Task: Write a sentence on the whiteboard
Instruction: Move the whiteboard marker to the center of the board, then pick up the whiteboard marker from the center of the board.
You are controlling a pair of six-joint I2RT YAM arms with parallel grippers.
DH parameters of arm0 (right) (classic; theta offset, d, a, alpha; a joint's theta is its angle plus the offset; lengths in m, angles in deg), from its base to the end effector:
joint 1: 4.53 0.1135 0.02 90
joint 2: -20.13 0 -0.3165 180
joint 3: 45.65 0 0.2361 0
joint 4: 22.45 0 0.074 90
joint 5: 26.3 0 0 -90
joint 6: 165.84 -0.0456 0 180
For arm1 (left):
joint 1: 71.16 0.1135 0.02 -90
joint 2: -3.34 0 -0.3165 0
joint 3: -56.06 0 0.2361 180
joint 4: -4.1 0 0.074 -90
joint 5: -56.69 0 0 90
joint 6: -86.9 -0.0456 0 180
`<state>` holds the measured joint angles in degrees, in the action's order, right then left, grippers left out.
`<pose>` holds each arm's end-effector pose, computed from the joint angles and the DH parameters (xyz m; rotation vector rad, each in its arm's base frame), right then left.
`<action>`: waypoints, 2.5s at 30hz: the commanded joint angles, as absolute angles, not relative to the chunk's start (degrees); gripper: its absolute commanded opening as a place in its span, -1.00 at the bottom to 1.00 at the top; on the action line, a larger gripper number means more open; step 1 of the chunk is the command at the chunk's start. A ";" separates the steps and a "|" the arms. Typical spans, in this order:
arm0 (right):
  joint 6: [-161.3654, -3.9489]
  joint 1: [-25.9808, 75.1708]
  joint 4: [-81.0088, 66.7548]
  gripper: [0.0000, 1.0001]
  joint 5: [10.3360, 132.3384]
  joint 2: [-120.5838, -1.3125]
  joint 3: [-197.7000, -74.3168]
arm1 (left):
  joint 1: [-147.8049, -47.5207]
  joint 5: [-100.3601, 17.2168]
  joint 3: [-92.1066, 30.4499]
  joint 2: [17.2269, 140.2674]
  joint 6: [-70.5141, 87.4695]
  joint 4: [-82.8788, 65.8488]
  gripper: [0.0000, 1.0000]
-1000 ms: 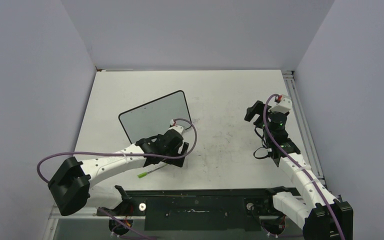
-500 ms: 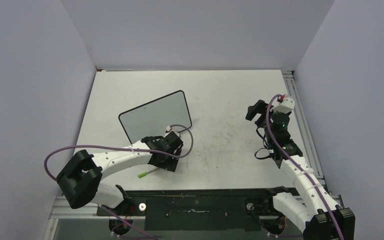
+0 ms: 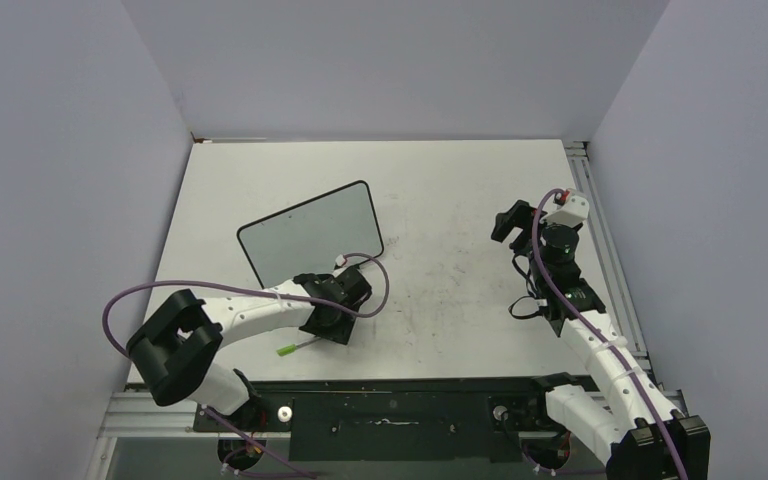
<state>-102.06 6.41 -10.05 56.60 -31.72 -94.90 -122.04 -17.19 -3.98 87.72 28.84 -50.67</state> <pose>0.1734 0.0278 0.3208 0.3318 1.8140 0.3420 0.1527 -0.1676 0.2155 0.4252 2.7796 0.1213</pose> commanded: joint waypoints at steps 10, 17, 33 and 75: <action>-101.42 6.62 -9.75 0.80 55.06 -28.63 -97.74 | -123.45 -18.44 -2.92 88.42 31.29 -45.13 -0.39; -101.42 6.63 -9.22 0.80 54.96 -28.30 -97.87 | -123.98 -17.14 -2.78 89.40 31.49 -39.47 -0.78; -101.13 6.64 -8.02 0.80 54.78 -27.75 -98.08 | -126.15 -19.13 -14.49 100.02 33.63 -28.51 -1.00; -101.11 6.72 -8.34 0.80 54.74 -28.57 -98.24 | -137.17 -17.73 -4.40 89.81 41.29 -39.26 -0.32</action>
